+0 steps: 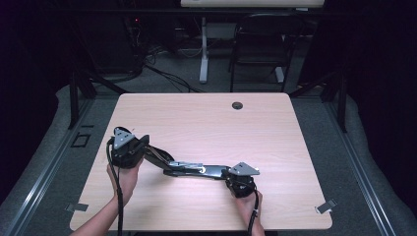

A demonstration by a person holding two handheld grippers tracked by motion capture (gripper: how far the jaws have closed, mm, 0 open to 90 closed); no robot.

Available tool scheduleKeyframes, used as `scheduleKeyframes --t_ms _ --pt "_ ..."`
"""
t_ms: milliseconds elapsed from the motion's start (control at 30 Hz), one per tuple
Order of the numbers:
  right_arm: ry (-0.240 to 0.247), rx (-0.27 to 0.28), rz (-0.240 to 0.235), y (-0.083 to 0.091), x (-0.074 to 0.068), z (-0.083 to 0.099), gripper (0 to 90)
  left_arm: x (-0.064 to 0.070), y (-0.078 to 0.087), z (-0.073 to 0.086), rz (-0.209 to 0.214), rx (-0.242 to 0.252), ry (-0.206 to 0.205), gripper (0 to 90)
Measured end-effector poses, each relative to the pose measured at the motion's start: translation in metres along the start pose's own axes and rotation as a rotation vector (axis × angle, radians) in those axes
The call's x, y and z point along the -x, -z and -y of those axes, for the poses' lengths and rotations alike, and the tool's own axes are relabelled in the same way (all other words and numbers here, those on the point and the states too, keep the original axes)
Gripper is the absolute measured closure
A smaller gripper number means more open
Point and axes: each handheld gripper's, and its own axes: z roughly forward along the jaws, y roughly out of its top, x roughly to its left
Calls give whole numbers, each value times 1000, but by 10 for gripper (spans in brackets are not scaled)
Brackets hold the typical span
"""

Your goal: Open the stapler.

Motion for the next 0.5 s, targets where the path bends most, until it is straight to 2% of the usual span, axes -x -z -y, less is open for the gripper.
scheduleKeyframes --t_ms 133,267,367,433,500 --pt "-8 4 -3 0 0 0 900 0 3 -1 -4 -1 -36 884" --pt "-8 4 -3 0 0 0 900 2 9 -3 9 -7 -66 767" --pt "-18 5 -11 0 1 0 900 4 15 -2 52 -19 -90 687" --pt "-19 7 -10 0 1 0 900 5 18 0 75 -35 -104 582" --pt "-19 5 -12 0 1 0 900 5 21 2 104 -50 -101 538"
